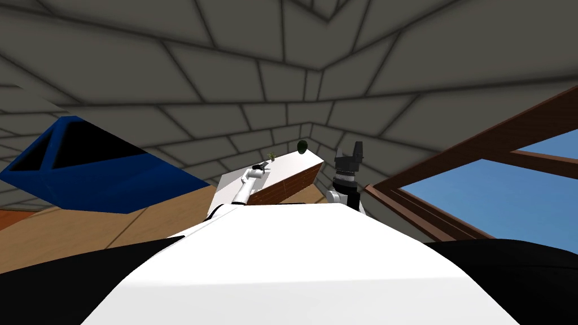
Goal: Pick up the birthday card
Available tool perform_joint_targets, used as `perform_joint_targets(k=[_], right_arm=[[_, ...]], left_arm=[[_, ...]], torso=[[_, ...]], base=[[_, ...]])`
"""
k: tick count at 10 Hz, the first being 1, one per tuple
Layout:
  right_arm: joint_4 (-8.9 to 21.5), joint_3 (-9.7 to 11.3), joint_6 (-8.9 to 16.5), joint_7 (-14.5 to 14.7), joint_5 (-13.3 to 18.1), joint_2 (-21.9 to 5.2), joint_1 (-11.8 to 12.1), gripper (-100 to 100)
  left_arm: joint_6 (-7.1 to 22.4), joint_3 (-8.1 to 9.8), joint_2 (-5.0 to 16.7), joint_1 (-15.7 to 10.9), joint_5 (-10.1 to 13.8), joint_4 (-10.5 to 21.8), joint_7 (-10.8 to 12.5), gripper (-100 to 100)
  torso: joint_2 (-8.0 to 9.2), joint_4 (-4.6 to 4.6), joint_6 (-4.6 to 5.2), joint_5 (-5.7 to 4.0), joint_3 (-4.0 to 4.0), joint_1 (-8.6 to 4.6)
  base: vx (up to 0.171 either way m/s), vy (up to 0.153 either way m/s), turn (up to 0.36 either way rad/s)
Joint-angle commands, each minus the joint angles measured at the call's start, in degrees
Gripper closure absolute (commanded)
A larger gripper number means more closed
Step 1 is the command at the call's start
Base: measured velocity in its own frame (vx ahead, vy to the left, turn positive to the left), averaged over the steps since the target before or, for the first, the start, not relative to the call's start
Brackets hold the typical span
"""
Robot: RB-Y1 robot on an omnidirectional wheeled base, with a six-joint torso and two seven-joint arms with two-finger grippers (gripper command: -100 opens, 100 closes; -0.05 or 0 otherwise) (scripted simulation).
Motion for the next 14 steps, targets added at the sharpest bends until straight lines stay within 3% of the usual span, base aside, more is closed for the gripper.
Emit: perform_joint_targets(k=[1,2,3,4,5,6,7,9,10,11,12,13,14], right_arm=[[0.00,0.00,0.00,0.00,0.00,0.00,0.00,0],[0.00,0.00,0.00,0.00,0.00,0.00,0.00,0],[0.00,0.00,0.00,0.00,0.00,0.00,0.00,0],[0.00,0.00,0.00,0.00,0.00,0.00,-0.01,0],[0.00,0.00,0.00,0.00,0.00,0.00,0.00,0],[0.00,0.00,0.00,0.00,0.00,0.00,0.00,0],[0.00,0.00,0.00,0.00,0.00,0.00,0.00,0],[0.00,0.00,0.00,0.00,0.00,0.00,0.00,0],[0.00,0.00,0.00,0.00,0.00,0.00,0.00,0],[0.00,0.00,0.00,0.00,0.00,0.00,-0.01,0],[0.00,0.00,0.00,0.00,0.00,0.00,0.00,0],[0.00,0.00,0.00,0.00,0.00,0.00,0.00,0],[0.00,0.00,0.00,0.00,0.00,0.00,0.00,0]], left_arm=[[0.21,0.02,-0.04,0.58,-0.13,-2.86,0.04,100],[0.21,0.02,-0.04,0.58,-0.13,-3.06,0.04,100],[2.62,0.73,0.66,3.02,0.44,-4.89,-0.68,100],[2.62,0.73,0.66,4.84,0.44,-7.80,-0.68,100],[2.62,0.73,0.66,4.84,0.44,-9.45,-0.68,100],[5.03,1.45,1.36,7.57,1.01,-11.03,-1.39,100],[5.03,1.45,1.36,9.10,1.01,-12.75,-1.39,100],[5.03,1.45,1.36,9.10,1.01,-15.84,-1.39,100],[7.44,2.16,2.06,12.00,1.58,-17.61,-2.11,100],[7.44,2.16,2.06,13.35,1.58,-20.34,-2.11,100],[7.44,2.16,2.06,13.35,1.58,-22.23,-2.11,100],[7.58,2.10,1.92,13.08,1.46,-20.95,-2.02,100],[7.42,2.11,1.93,13.05,1.44,-21.08,-2.02,0]], torso=[[0.00,0.00,0.00,0.00,0.00,0.00],[0.06,0.07,0.05,-0.02,0.06,-0.01],[0.10,0.07,0.05,-0.02,0.09,-0.02],[0.08,0.03,0.02,-0.01,0.06,-0.04],[0.04,0.05,-0.01,-0.03,0.05,-0.03],[0.06,0.09,0.03,-0.05,0.08,-0.04],[0.05,0.05,0.04,-0.04,0.05,-0.07],[0.10,0.11,0.02,-0.10,0.10,-0.09],[0.15,0.15,0.05,-0.13,0.14,-0.11],[0.10,0.08,0.06,-0.11,0.10,-0.15],[0.08,0.07,0.02,-0.13,0.08,-0.15],[0.11,0.10,0.05,-0.16,0.10,-0.17],[0.12,0.08,0.05,-0.14,0.10,-0.15]], base=[[-0.005,0.000,0.020],[0.000,0.000,0.000],[0.026,-0.012,-0.137],[0.034,-0.013,-0.064],[0.017,-0.005,0.020],[0.035,-0.016,-0.133],[0.036,-0.013,-0.069],[0.006,-0.003,0.017],[0.034,-0.012,-0.158],[0.034,-0.010,-0.062],[0.005,-0.009,0.028],[0.000,0.000,0.000],[0.000,0.000,0.000]])
